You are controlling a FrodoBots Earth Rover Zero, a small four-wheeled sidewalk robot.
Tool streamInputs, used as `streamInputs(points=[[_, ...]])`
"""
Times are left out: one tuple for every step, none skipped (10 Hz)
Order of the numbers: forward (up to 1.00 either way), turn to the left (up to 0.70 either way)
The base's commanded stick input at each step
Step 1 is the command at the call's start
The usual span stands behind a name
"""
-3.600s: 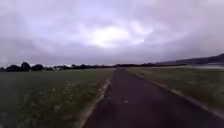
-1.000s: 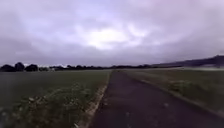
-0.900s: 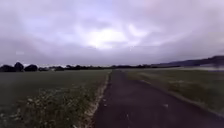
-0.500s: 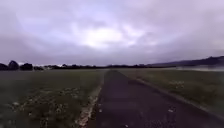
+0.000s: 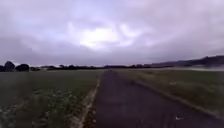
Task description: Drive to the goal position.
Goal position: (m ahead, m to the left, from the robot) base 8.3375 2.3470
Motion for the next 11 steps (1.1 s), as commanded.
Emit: streamInputs(points=[[0.50, 0.00], [0.50, 0.00], [0.50, 0.00], [0.50, 0.05], [0.50, 0.17], [0.50, 0.25], [0.50, 0.25], [0.50, 0.25], [0.50, 0.25], [0.50, 0.00], [0.50, 0.00]])
